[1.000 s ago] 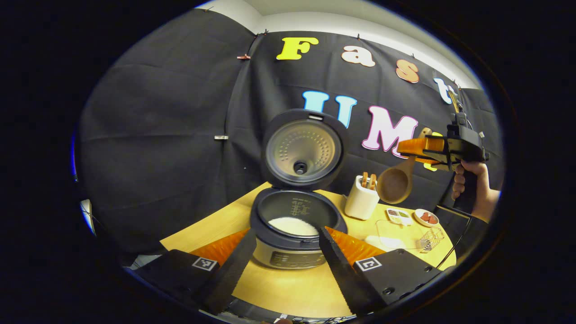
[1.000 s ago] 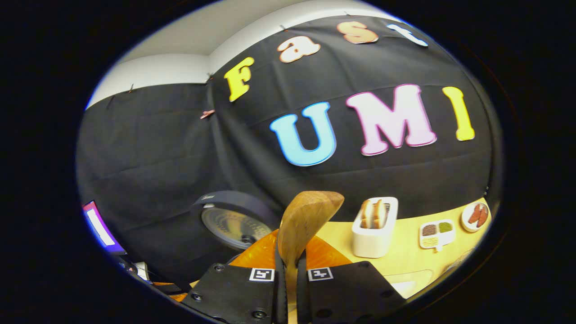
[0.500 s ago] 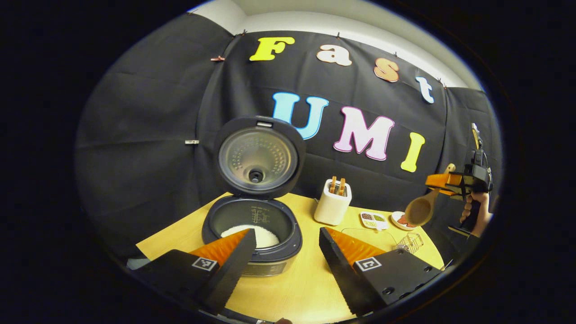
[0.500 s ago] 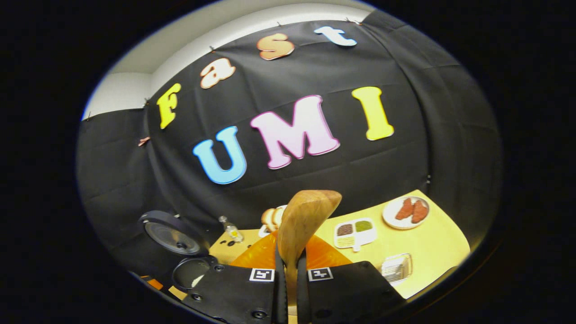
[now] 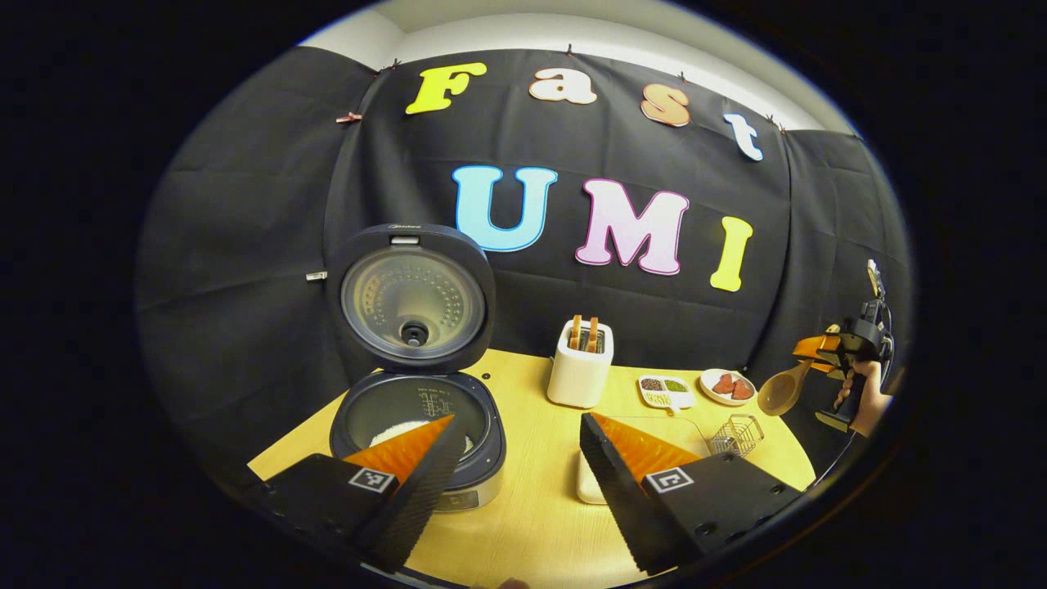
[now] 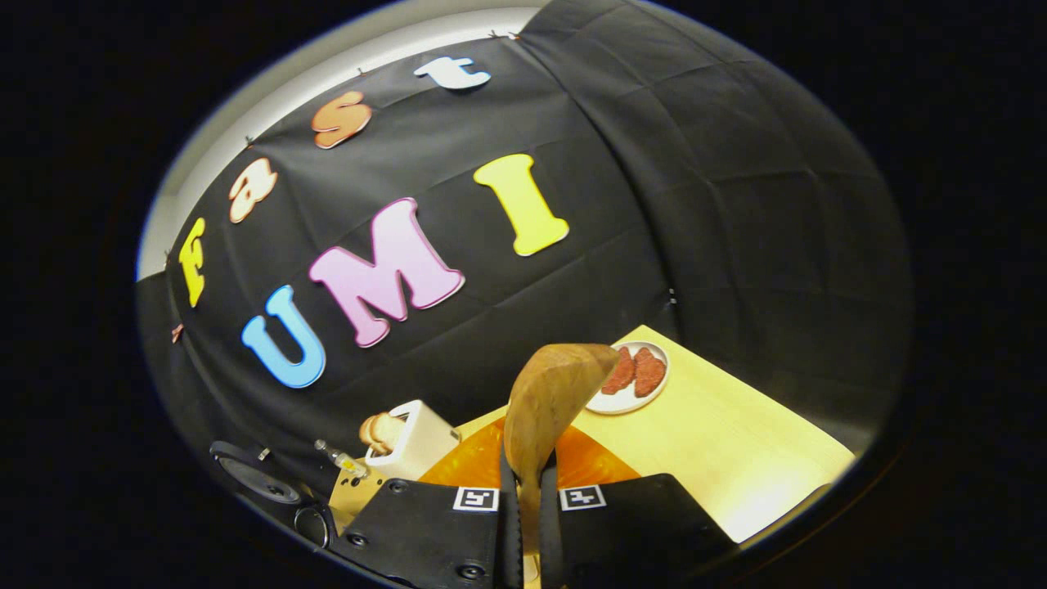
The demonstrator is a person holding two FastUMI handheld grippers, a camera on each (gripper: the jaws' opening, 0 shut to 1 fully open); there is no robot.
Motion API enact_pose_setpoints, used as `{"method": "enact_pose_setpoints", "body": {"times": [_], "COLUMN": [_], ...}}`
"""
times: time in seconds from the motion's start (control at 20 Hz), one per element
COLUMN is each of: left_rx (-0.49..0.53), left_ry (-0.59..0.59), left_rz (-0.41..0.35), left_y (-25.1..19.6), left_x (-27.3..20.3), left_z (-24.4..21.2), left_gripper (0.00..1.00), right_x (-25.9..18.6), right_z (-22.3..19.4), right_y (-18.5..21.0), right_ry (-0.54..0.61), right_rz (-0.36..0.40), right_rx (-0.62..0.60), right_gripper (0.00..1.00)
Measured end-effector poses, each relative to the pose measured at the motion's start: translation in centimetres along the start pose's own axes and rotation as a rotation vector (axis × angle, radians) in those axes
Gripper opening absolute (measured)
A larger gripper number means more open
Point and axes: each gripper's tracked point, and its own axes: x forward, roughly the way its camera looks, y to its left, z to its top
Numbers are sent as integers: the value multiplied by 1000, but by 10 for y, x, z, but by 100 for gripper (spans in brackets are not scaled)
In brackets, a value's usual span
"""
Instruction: Close the left gripper, press the button to open the rice cooker; take a wooden spoon from the chopstick holder with the right hand, scoop a spoonful of rice and pour it into the rice cooker, then put the wooden spoon back into the chopstick holder.
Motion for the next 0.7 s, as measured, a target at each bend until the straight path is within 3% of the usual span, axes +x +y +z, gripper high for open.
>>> {"method": "enact_pose_setpoints", "body": {"times": [0.2, 0.4, 0.7], "left_rx": [4, -5, -10], "left_ry": [27, 46, 0], "left_rz": [45, 101, 194], "left_y": [-5, -3, 11], "left_x": [1, -2, -11], "left_z": [0, -1, 24], "left_gripper": [95, 95, 96], "right_x": [28, 54, 71], "right_z": [-19, -56, -94], "right_y": [-41, -49, -57], "right_ry": [38, 110, 174], "right_rz": [-55, -59, -73], "right_rx": [30, 70, -24], "right_gripper": [12, 13, 12]}}
